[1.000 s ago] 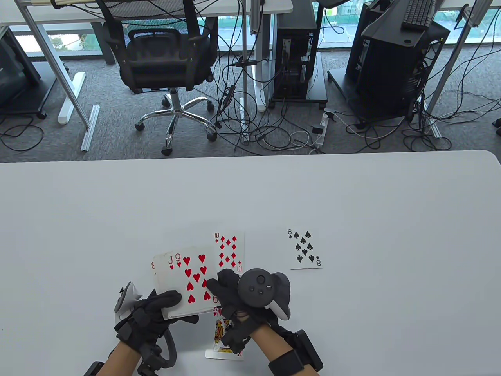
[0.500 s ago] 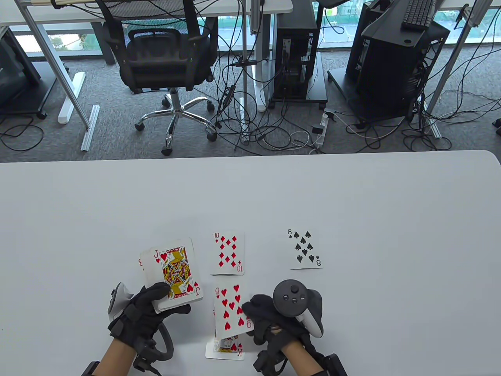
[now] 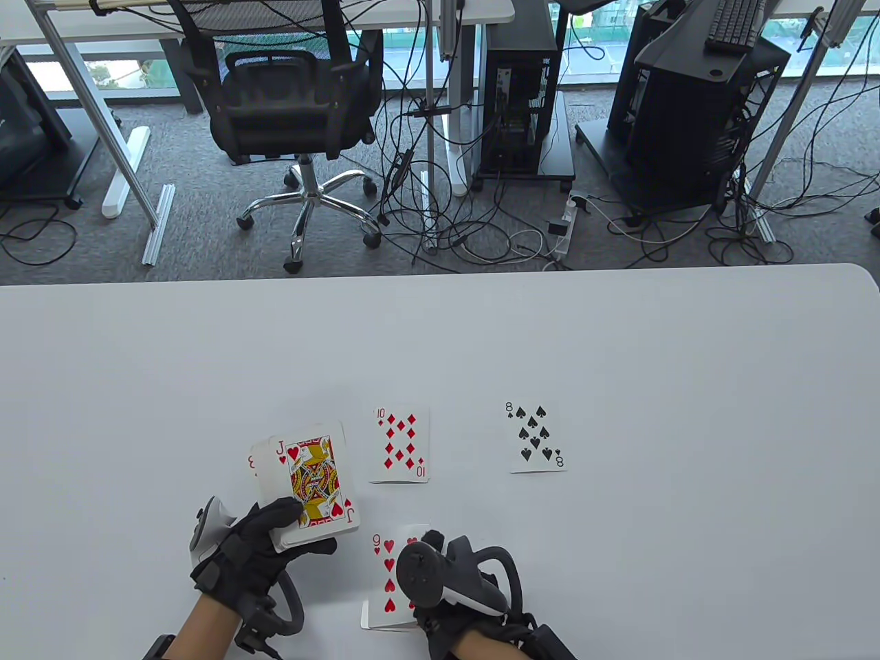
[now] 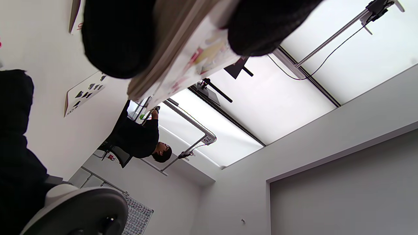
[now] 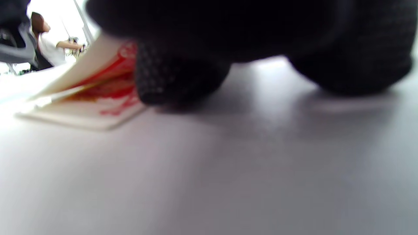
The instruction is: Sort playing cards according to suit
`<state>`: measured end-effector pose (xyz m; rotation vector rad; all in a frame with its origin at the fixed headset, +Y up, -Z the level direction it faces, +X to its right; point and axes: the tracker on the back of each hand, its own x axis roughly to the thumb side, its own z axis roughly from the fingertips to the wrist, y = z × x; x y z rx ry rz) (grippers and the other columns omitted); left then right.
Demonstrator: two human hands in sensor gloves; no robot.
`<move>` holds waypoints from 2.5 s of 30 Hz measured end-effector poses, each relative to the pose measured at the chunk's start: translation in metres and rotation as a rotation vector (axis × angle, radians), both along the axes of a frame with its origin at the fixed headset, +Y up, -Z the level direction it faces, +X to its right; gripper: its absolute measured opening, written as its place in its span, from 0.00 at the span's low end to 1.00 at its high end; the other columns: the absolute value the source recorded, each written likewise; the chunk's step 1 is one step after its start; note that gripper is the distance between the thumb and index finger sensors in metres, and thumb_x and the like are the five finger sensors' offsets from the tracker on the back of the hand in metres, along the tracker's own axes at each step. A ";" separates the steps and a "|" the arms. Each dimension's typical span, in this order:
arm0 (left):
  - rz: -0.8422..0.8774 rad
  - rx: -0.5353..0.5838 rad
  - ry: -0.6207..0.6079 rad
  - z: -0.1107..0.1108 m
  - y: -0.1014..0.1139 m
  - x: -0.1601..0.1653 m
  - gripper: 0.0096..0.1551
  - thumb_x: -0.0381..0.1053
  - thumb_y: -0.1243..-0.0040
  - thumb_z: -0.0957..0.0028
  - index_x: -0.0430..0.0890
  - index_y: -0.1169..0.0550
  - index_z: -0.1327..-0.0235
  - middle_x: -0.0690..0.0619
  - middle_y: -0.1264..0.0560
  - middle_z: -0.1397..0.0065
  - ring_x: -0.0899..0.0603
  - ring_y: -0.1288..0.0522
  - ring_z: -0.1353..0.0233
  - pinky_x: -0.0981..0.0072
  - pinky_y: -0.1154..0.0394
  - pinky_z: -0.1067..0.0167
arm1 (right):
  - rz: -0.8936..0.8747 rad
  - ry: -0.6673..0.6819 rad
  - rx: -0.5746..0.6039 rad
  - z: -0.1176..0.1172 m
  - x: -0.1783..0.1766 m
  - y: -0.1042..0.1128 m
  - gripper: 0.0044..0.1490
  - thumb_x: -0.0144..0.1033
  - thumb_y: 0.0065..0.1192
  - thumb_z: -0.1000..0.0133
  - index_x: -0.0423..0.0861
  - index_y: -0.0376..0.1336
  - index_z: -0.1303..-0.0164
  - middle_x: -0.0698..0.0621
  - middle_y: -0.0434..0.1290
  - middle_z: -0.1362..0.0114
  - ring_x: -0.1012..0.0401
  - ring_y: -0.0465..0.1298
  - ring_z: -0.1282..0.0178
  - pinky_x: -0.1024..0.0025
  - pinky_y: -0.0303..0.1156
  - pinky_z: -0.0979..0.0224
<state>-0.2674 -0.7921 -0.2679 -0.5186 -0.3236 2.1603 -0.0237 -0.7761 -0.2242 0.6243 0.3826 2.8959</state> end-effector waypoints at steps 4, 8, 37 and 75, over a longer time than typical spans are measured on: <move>0.010 0.003 0.001 0.000 0.000 0.001 0.40 0.54 0.40 0.37 0.50 0.48 0.20 0.44 0.38 0.18 0.34 0.29 0.25 0.54 0.18 0.44 | 0.104 0.041 0.034 0.003 -0.007 -0.002 0.38 0.31 0.56 0.42 0.17 0.52 0.36 0.51 0.79 0.74 0.65 0.77 0.88 0.61 0.81 0.68; 0.000 -0.009 -0.012 0.001 -0.001 0.003 0.40 0.53 0.40 0.36 0.50 0.48 0.20 0.44 0.39 0.18 0.33 0.29 0.25 0.53 0.18 0.44 | 0.169 0.057 0.049 0.005 -0.009 -0.001 0.38 0.33 0.54 0.41 0.18 0.53 0.36 0.52 0.79 0.74 0.65 0.77 0.88 0.61 0.81 0.67; -0.082 0.011 -0.198 0.017 0.003 0.040 0.40 0.53 0.39 0.37 0.50 0.47 0.20 0.43 0.39 0.18 0.32 0.30 0.26 0.51 0.20 0.44 | -0.789 -0.061 0.217 -0.010 0.015 0.051 0.44 0.48 0.59 0.44 0.22 0.54 0.41 0.41 0.73 0.52 0.58 0.79 0.66 0.50 0.78 0.51; 0.001 0.018 -0.012 0.004 0.010 0.000 0.40 0.54 0.42 0.36 0.47 0.48 0.20 0.42 0.39 0.19 0.33 0.29 0.26 0.53 0.19 0.44 | -0.121 0.009 -0.020 -0.007 0.002 0.008 0.30 0.24 0.53 0.43 0.21 0.57 0.37 0.46 0.80 0.71 0.63 0.78 0.87 0.59 0.81 0.65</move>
